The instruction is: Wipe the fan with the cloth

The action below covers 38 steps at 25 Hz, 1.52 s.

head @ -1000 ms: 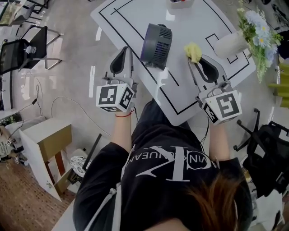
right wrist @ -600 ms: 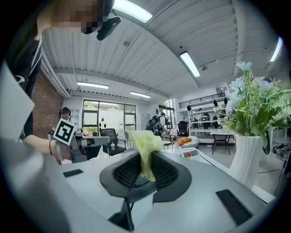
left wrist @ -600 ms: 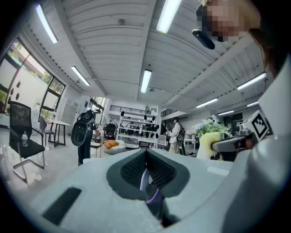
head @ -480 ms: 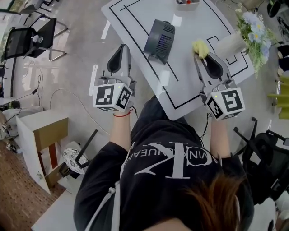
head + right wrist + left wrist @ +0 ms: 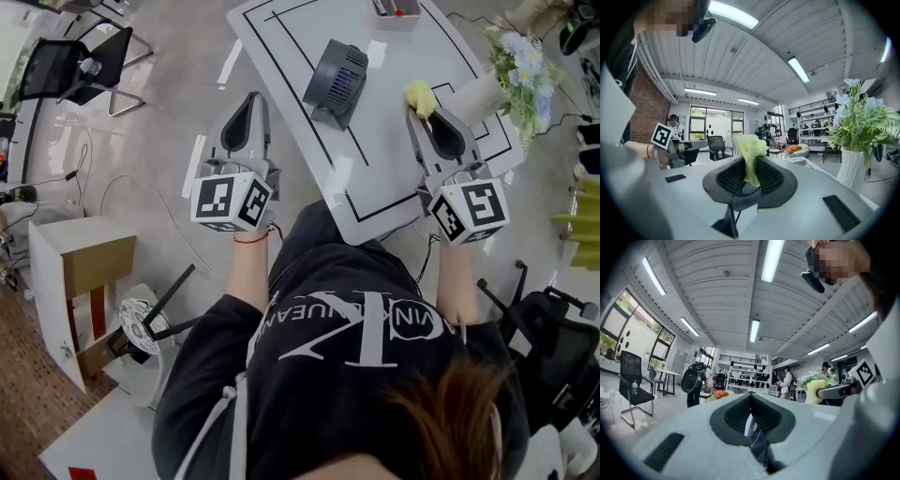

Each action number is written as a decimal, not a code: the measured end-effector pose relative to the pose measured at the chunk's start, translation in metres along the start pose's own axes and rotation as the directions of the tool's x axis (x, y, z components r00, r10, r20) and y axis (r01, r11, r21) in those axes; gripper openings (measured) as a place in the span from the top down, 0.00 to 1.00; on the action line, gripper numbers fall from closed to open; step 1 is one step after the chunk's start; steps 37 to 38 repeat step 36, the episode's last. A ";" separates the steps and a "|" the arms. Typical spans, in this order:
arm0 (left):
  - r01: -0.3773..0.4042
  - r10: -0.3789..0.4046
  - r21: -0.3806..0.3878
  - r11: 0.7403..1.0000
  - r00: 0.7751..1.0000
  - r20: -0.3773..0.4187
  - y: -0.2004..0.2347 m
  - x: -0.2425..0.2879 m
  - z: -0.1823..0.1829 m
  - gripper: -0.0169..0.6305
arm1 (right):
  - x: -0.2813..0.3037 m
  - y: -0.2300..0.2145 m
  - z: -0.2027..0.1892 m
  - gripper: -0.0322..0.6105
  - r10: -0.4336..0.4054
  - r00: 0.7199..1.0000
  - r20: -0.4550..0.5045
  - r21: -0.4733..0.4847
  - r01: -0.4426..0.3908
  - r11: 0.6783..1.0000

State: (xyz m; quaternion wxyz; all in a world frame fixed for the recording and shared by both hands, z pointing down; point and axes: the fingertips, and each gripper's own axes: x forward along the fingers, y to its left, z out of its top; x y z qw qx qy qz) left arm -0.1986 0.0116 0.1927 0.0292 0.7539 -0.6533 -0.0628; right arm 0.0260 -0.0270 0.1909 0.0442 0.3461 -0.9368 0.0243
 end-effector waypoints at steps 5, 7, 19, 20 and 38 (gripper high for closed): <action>-0.018 0.018 -0.013 1.000 1.000 0.018 0.001 -0.011 0.006 0.96 | -0.005 0.002 0.003 0.84 -0.007 1.000 0.010 -0.002 0.007 1.000; -0.024 0.025 -0.019 1.000 0.999 0.024 0.000 -0.013 0.009 0.96 | -0.007 0.002 0.003 0.84 -0.011 1.000 0.013 -0.001 0.011 1.000; -0.010 0.010 -0.010 1.000 1.000 0.028 -0.008 -0.019 0.013 0.96 | -0.014 0.001 0.002 0.84 -0.025 1.000 0.016 0.008 0.024 1.000; -0.010 0.011 -0.011 1.000 1.000 0.027 -0.009 -0.018 0.012 0.96 | -0.014 0.000 0.001 0.85 -0.026 1.000 0.014 0.009 0.025 1.000; -0.006 0.006 -0.005 1.000 1.000 0.017 -0.013 -0.020 0.013 0.96 | -0.022 -0.004 -0.003 0.85 -0.043 0.999 0.010 0.017 0.042 0.999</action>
